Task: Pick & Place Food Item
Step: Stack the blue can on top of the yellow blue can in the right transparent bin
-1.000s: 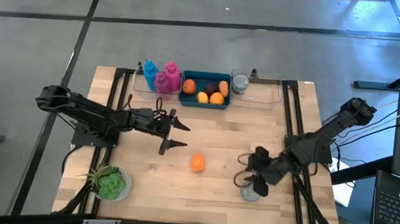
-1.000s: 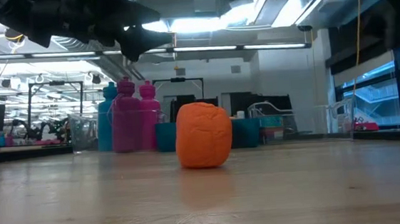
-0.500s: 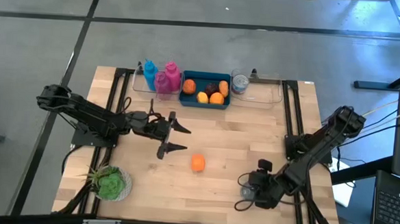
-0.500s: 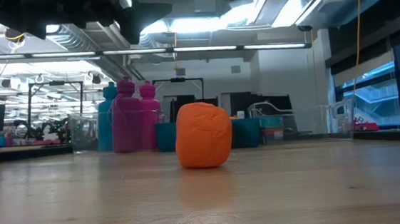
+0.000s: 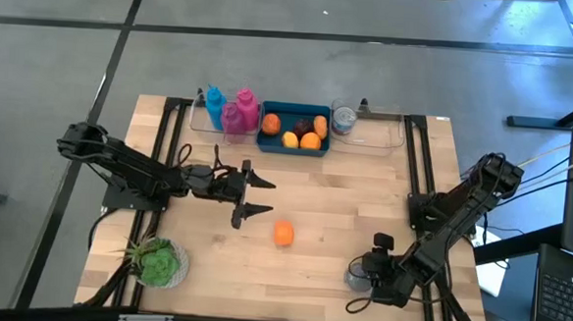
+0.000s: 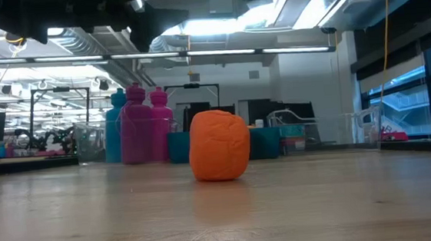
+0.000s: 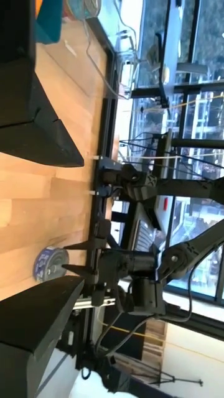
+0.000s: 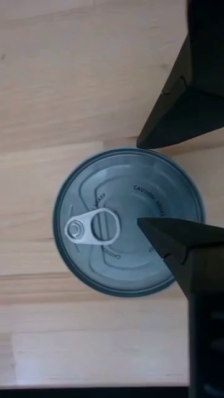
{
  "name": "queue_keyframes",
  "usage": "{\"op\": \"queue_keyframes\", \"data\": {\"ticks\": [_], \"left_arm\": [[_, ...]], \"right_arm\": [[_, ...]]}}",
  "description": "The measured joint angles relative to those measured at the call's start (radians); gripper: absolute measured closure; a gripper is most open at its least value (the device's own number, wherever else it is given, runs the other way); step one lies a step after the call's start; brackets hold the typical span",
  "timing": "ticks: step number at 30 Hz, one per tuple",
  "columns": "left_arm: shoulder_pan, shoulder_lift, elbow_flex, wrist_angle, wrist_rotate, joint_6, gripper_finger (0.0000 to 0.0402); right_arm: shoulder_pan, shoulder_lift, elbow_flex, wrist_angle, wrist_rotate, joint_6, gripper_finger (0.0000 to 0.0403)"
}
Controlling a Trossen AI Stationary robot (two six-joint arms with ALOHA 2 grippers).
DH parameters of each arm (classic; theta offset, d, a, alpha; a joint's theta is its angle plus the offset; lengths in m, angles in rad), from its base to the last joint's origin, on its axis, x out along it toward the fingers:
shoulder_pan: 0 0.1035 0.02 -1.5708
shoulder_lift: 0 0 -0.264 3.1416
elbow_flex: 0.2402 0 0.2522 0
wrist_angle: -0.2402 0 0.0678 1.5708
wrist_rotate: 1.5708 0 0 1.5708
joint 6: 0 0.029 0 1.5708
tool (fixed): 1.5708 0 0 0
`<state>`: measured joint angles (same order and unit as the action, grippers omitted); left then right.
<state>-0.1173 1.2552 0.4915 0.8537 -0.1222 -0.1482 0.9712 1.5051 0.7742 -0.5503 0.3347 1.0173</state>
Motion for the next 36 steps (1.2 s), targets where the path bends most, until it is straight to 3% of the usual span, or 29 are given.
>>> {"op": "queue_keyframes", "data": {"ticks": [26, 36], "left_arm": [[0.0, 0.031, 0.0, 0.071, -0.016, 0.002, 0.0109], [0.0, 0.031, 0.0, 0.071, -0.016, -0.018, 0.0109]], "right_arm": [[0.008, 0.068, 0.003, -0.025, 0.101, 0.025, 0.0211], [-0.068, 0.071, 0.0, -0.061, 0.187, 0.003, 0.0211]]}}
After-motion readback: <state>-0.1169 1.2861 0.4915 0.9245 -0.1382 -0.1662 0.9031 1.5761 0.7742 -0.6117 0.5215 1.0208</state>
